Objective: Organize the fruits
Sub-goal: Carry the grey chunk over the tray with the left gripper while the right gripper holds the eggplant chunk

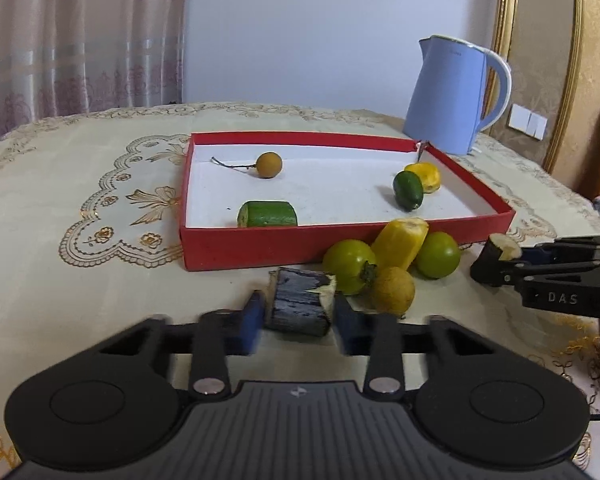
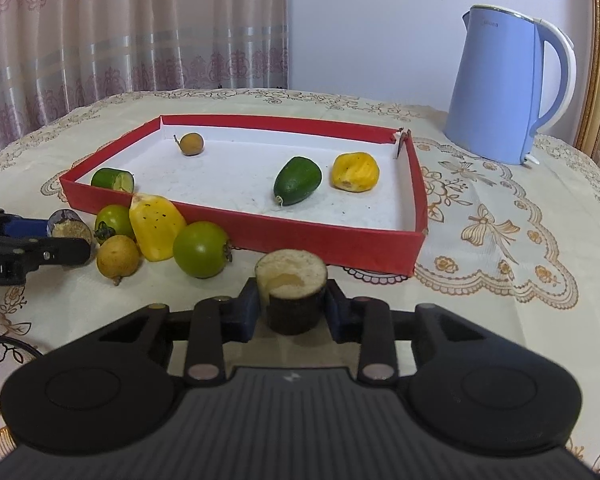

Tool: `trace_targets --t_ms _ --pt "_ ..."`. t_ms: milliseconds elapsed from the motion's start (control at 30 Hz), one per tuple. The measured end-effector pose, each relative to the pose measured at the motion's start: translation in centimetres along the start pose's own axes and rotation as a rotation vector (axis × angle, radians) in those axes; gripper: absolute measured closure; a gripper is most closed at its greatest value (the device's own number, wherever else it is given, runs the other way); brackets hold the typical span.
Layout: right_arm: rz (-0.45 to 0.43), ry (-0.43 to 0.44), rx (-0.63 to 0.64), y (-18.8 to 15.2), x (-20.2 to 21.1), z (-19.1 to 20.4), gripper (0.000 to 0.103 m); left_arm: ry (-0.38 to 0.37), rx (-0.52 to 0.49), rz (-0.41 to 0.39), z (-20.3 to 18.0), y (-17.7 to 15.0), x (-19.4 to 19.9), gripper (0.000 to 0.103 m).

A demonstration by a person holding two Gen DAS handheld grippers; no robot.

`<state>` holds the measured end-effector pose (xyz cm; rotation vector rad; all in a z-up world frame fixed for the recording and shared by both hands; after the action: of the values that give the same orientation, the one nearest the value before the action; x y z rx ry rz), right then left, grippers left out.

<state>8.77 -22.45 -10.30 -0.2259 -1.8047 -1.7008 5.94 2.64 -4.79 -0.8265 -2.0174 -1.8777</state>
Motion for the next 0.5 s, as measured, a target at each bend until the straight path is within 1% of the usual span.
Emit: trace_targets --t_ms 100,200,333,500 --pt "0.000 0.000 -0.001 0.0 0.0 0.0 0.071 -0.018 0.043 -0.011 0.6 0.0 0.2 0.072" --pt "0.000 0.001 -0.001 0.0 0.0 0.0 0.071 -0.012 0.065 -0.025 0.8 0.0 0.5 0.072" --pt "-0.002 0.002 -0.003 0.0 0.0 0.0 0.071 0.012 0.045 -0.069 0.6 0.3 1.5 0.072" --pt "-0.015 0.011 -0.024 0.0 0.2 -0.3 0.071 0.012 0.011 -0.098 -0.1 1.9 2.3 0.072"
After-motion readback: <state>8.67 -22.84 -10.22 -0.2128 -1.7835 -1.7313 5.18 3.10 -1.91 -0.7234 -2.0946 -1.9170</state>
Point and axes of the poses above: each gripper's, at about its wrist camera, not at the fingertips, and x roughly against the way its jaws point, z to its left, y to its top, the point moved 1 cm from there along -x, roughly the way its jaws point
